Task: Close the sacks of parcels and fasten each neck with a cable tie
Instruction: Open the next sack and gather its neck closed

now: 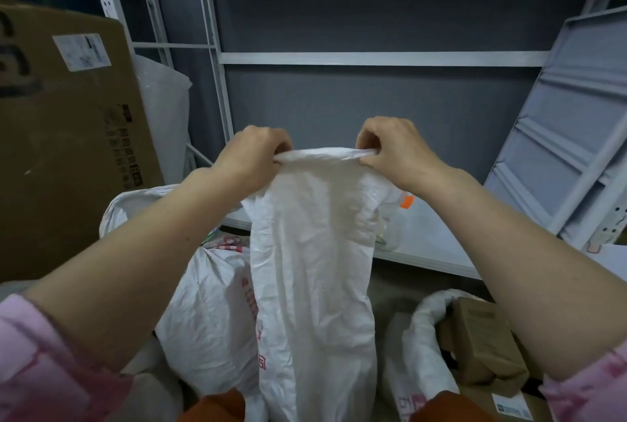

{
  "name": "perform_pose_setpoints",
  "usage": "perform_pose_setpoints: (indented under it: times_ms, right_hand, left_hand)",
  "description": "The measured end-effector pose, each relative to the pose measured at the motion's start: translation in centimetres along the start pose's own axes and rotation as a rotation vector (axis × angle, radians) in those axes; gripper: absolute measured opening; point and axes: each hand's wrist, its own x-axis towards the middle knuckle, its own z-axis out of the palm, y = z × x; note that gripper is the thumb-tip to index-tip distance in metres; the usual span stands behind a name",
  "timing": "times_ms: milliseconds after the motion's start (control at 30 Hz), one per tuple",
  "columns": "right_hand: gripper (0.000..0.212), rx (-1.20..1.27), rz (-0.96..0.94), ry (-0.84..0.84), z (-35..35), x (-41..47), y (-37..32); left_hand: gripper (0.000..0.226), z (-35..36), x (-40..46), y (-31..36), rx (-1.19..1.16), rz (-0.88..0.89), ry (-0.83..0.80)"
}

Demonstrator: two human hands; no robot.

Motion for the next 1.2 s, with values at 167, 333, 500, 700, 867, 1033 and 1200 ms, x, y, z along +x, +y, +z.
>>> perform_pose_setpoints:
  times_ms: [167,333,500,700,867,1033,1200]
  right_hand:
    - [0.017,-0.119,-0.019,0.05,1.0,0.1,-1.3]
    - [0.014,-0.337,-0.274,0.109,2.8,-0.6,-1.5]
    - [0.012,-0.332,-0.452,0.282,3.5,-1.4,-2.0]
    - [0.019,0.109,-0.106,-0.012,2.1,-0.1,-0.8]
    - [0.017,0.023,0.015,-0.225,1.1,0.3,0.6]
    - [0.007,-0.165,-0.166,-0.042,3.1,-0.2,0.0]
    - [0.012,-0.148,-0.387,0.263,4.2,-0.7,-1.8]
  left_hand:
    - [0.034,2.1,-0.9,-0.8,0.144,0.022,0.231]
    - [0.042,0.9,-0.4,-0.2,0.046,0.006,-0.066]
    - [0.031,-0.8,0.7,3.0,-0.155,0.136,-0.134]
    - [0.024,0.1,0.7,2.8,0.019,0.166,-0.036]
    - [0.025,-0.3,0.4,1.5,0.045,0.155,-0.045]
    - [0.024,-0.7,0.1,1.5,0.186,0.058,-0.152]
    - [0.029,-0.7,0.0,4.0,0.014,0.178,-0.114]
